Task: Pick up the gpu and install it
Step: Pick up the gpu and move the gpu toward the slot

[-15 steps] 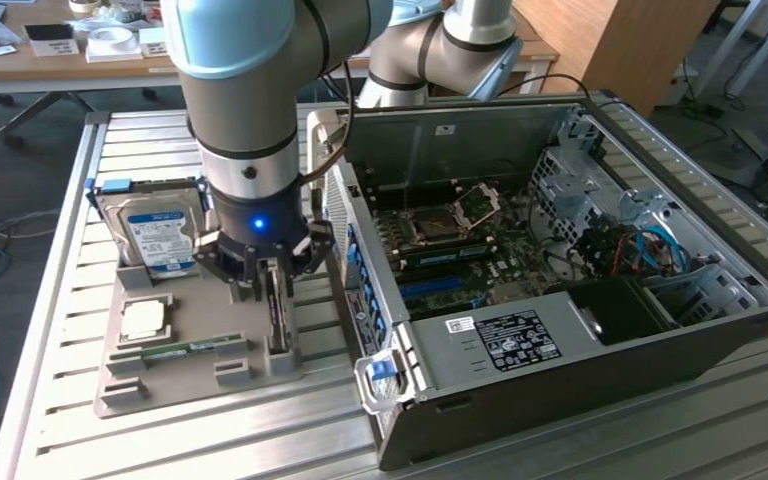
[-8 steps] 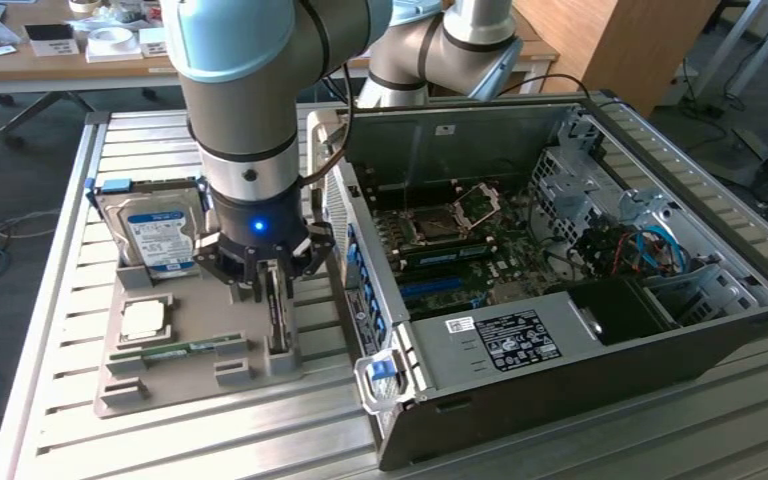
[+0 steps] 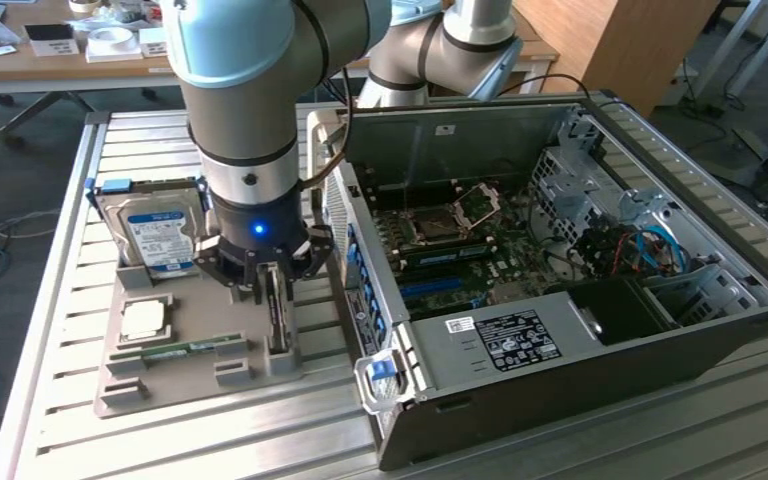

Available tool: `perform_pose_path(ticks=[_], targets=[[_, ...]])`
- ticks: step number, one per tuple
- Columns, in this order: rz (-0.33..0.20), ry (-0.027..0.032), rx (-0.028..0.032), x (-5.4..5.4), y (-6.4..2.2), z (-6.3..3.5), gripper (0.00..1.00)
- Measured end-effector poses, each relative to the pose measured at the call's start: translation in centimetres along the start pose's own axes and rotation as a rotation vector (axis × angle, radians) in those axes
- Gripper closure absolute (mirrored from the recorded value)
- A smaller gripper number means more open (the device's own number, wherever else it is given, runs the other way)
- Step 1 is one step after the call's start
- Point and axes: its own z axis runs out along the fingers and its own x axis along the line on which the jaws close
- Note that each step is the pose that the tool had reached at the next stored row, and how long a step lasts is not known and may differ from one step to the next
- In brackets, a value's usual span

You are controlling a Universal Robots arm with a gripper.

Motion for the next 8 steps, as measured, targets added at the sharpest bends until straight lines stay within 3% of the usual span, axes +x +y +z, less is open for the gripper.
perform_pose_path(ticks=[8], targets=[[0.000, -0.0003, -0.0003, 0.04, 0.00, 0.40, 0.59]])
